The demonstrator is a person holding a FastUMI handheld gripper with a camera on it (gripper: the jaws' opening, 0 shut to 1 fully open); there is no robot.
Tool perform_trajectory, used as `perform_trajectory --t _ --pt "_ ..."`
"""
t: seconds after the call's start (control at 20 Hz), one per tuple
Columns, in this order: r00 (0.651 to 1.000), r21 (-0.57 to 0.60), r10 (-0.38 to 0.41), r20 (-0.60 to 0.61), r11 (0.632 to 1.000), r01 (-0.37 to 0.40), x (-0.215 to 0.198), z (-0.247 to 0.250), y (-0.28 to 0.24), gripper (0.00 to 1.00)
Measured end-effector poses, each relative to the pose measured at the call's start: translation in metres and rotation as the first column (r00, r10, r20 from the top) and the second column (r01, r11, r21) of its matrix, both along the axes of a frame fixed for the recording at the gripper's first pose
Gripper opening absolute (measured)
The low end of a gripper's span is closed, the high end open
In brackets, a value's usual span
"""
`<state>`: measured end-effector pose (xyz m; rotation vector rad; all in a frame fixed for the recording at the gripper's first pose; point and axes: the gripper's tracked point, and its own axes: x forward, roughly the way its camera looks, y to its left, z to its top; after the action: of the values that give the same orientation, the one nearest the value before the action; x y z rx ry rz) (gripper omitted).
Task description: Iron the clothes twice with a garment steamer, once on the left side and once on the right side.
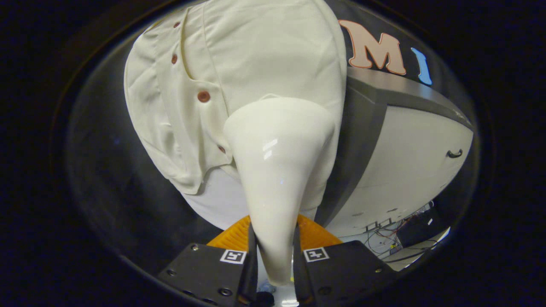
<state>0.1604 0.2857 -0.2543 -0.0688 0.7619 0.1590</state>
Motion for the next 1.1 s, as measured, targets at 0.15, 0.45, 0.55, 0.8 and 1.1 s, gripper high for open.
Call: perform_trajectory --t 0.15,0.45,0.55,0.8,1.1 --pt "0.999 -0.019 -0.014 -0.036 1.0 0.014 -0.005 -0.017 -0.011 0.35" --pt "0.996 -0.026 -0.024 -0.083 0.999 0.022 -0.015 -0.04 -0.016 0.35" --pt "0.996 -0.044 -0.031 -0.079 0.999 0.027 -0.018 -0.044 -0.019 0.35" --pt "0.999 -0.059 -0.024 -0.045 0.998 0.022 -0.037 -0.035 -0.017 0.35" --pt "0.999 -0.067 -0.037 -0.006 0.997 0.036 -0.059 -0.022 -0.016 0.35"
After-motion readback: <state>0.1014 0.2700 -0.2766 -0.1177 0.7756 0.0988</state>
